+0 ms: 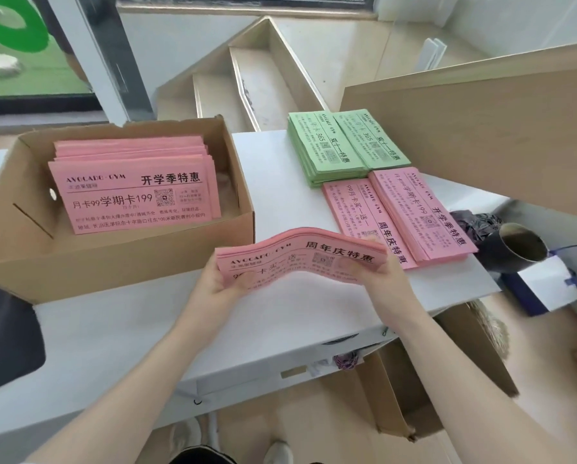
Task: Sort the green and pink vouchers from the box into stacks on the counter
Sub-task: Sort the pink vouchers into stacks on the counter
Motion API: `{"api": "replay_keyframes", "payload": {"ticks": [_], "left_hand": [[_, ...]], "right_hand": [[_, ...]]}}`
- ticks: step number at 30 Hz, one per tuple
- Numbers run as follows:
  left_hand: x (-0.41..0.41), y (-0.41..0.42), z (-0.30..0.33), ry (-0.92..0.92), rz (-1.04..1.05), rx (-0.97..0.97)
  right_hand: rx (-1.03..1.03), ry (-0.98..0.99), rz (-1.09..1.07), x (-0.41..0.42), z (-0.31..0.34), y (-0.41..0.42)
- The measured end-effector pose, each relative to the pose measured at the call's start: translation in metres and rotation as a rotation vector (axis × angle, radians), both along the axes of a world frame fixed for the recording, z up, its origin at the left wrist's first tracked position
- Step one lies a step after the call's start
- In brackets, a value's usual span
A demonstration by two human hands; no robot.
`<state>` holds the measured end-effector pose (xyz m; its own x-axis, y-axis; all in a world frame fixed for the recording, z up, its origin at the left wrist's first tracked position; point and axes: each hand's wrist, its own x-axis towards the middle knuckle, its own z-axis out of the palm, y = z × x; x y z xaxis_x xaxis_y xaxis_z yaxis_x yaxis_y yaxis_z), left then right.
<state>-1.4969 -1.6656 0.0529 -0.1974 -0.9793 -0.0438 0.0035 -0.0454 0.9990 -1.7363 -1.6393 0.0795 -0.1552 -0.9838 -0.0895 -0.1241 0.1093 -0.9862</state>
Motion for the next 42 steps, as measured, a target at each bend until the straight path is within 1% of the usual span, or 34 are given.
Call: {"api": "replay_keyframes", "payload": {"ticks": [2, 4, 7, 12, 14, 15, 16, 18, 20, 21, 22, 23, 24, 26, 29, 32, 37, 39, 42], "left_hand": [[-0.006, 0.001, 0.003, -0.035, -0.028, -0.007], [-0.014, 0.000, 0.003, -0.072, -0.030, 0.005], [-0.027, -0.004, 0.004, -0.209, 0.023, -0.037], [-0.055, -0.014, 0.026, -0.446, -0.001, -0.193], [-0.069, -0.024, 0.034, -0.524, -0.024, -0.221], [-0.077, -0.029, 0.037, -0.533, -0.034, -0.211], [-0.084, -0.036, 0.040, -0.504, -0.029, -0.175], [-0.095, -0.052, 0.042, -0.345, 0.040, -0.036], [-0.106, -0.065, 0.042, -0.071, 0.094, 0.177], [-0.113, -0.070, 0.042, 0.086, 0.080, 0.304], [-0.121, -0.073, 0.040, 0.204, 0.045, 0.407], [-0.130, -0.075, 0.037, 0.247, 0.007, 0.462], [-0.139, -0.076, 0.033, 0.221, -0.016, 0.478], [-0.154, -0.079, 0.027, 0.150, 0.005, 0.478], [-0.165, -0.091, 0.023, 0.065, 0.031, 0.451], [-0.171, -0.104, 0.021, 0.047, -0.011, 0.404], [-0.176, -0.120, 0.009, -0.067, -0.007, 0.280], [-0.173, -0.112, 0.007, -0.044, -0.045, 0.280], [-0.169, -0.076, 0.010, 0.108, -0.143, 0.389]], "right_hand": [[-0.018, -0.007, -0.031, -0.009, -0.002, 0.003], [0.007, 0.015, 0.014, -0.014, -0.004, 0.011], [0.039, -0.006, 0.059, -0.021, -0.007, 0.020], [0.078, -0.045, -0.041, -0.045, -0.001, 0.025], [0.110, -0.066, -0.049, -0.054, 0.000, 0.025], [0.118, -0.101, -0.090, -0.057, -0.001, 0.024], [0.125, -0.158, -0.152, -0.059, -0.001, 0.022], [0.126, -0.284, -0.280, -0.060, -0.004, 0.017], [0.116, -0.405, -0.375, -0.058, -0.003, 0.013], [0.109, -0.448, -0.415, -0.056, -0.003, 0.010], [0.102, -0.487, -0.449, -0.053, -0.003, 0.008], [0.107, -0.505, -0.478, -0.049, -0.004, 0.005], [0.121, -0.519, -0.497, -0.044, -0.003, 0.003], [0.171, -0.480, -0.529, -0.037, -0.006, 0.000], [0.251, -0.339, -0.547, -0.037, -0.012, 0.003], [0.328, -0.254, -0.567, -0.044, -0.015, 0.008], [0.289, -0.258, -0.642, -0.050, -0.016, 0.008], [0.299, -0.270, -0.686, -0.051, -0.019, 0.009], [0.353, -0.341, -0.735, -0.051, -0.023, 0.010]]}}
